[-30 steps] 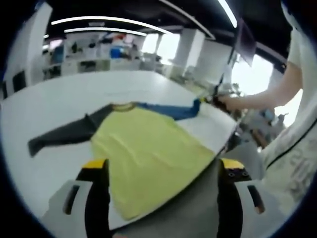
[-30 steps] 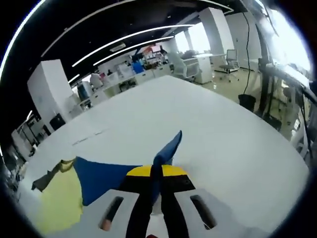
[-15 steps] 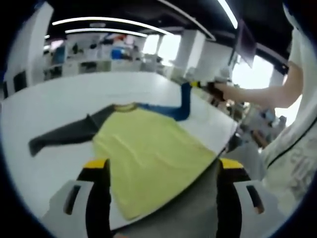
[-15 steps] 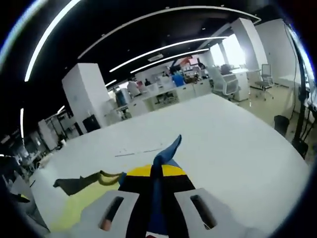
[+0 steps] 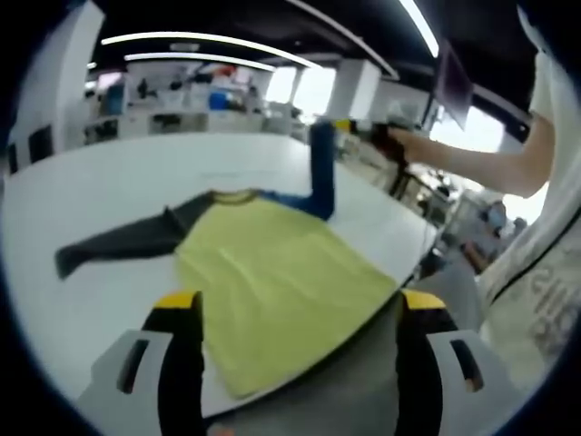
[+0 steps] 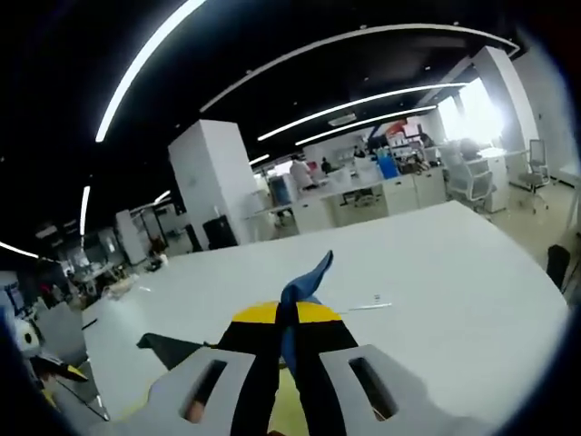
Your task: Fold the garment on the visible template until the final outline fits inside the template.
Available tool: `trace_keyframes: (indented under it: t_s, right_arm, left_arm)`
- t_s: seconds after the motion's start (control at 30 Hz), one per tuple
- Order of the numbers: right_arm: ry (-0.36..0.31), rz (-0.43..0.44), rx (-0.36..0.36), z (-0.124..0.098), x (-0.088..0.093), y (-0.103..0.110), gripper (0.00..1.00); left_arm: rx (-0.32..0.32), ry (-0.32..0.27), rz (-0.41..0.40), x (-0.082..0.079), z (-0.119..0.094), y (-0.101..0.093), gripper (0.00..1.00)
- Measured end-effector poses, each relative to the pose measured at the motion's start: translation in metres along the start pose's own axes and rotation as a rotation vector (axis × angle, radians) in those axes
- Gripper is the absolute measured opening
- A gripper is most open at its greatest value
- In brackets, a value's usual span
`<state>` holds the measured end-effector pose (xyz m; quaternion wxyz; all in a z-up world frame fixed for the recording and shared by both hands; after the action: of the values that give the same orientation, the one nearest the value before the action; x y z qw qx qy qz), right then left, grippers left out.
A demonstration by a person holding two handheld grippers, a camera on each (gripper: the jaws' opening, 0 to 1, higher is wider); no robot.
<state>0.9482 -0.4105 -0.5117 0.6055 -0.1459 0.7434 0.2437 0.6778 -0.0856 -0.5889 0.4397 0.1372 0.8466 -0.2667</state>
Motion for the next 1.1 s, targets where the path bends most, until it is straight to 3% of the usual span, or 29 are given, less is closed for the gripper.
trace_keyframes:
  t_s: [0.17,0.4,0.73,1.1]
  right_arm:
    - [-0.003,-0.024,-0.064,0.013,-0.005,0.03,0.04]
    - [0.011,-0.005,-0.129,0.034,0.004,0.059,0.05]
    - [0.087,0.007,-0.204,0.064,0.041,0.093,0.05]
    - [0.206,-0.017,-0.249,0.09,0.096,0.108,0.05]
  left_arm:
    - [-0.01,-0.01,-0.009,0.002,-0.005,0.004,0.83]
    - [-0.023,-0.014,-0.022,0.007,-0.01,0.01,0.83]
    - [-0.049,-0.024,-0.04,0.011,-0.021,0.022,0.82]
    - [-0.092,-0.039,-0.076,0.018,-0.032,0.035,0.81]
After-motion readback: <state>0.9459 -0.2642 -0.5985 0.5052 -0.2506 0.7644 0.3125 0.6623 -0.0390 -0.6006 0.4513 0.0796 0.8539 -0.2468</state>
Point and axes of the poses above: the point that each gripper's makers call its tool centre point, and the gripper's own axes: z roughly forward along the fingers, y roughly to its left, x roughly out of its underside, the point moved 7 cm from there along -z, roughly backward along the fingers, and after that the axes turned 5 degrees about -z, right-handed, at the moved point
